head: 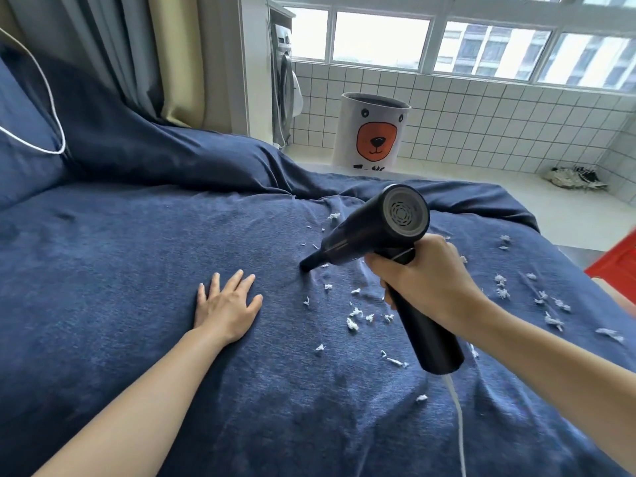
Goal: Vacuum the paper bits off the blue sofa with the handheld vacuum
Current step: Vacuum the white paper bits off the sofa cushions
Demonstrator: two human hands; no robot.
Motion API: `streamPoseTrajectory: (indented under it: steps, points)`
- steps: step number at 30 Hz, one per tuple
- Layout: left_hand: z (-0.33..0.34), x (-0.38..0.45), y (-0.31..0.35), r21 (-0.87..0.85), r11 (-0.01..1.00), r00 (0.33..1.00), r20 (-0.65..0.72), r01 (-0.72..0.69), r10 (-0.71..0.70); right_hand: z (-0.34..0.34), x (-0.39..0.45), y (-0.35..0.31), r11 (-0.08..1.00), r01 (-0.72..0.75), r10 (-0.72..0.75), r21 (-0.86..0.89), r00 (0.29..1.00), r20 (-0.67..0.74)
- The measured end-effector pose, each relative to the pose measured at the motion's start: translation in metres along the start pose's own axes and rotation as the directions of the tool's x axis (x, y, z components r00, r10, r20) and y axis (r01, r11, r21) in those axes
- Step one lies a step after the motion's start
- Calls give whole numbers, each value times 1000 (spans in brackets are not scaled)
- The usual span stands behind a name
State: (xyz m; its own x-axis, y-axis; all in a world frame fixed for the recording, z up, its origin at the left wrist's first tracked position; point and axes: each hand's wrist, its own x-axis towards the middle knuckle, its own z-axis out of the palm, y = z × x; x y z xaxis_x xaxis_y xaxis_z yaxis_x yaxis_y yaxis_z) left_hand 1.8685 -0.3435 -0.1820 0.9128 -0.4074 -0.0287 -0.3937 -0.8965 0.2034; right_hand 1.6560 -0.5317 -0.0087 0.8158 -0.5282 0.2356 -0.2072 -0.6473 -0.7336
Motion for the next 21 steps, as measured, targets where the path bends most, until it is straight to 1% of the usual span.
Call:
streamPoseTrajectory:
  steps: [3, 6, 9, 13, 15, 18, 21]
  points:
    - [3, 10, 12, -1, 999, 999, -7, -38, 38, 1, 11, 2, 1000, 25, -25, -16, 1000, -11]
    - [5, 20, 19, -12, 998, 998, -17, -65, 65, 2, 27, 8, 1000, 23, -23, 6, 999, -31]
    - [7, 28, 24, -7, 997, 997, -20, -70, 70, 3, 42, 12, 999, -6, 6, 53, 1000, -3]
    - [10, 43, 28, -6, 996, 995, -37, -92, 91, 13, 58, 13, 999, 36, -36, 36, 999, 23]
    - [11, 50, 30, -14, 995, 994, -49, -100, 100, 17, 67, 15, 998, 51, -52, 25, 999, 13]
    - [14, 60, 33, -12, 994, 992, -64, -109, 108, 19, 82, 21, 997, 44, -43, 57, 999, -19]
    - [15, 69, 36, -11, 993, 991, -72, -118, 117, 17, 90, 28, 998, 51, -49, 29, 998, -41]
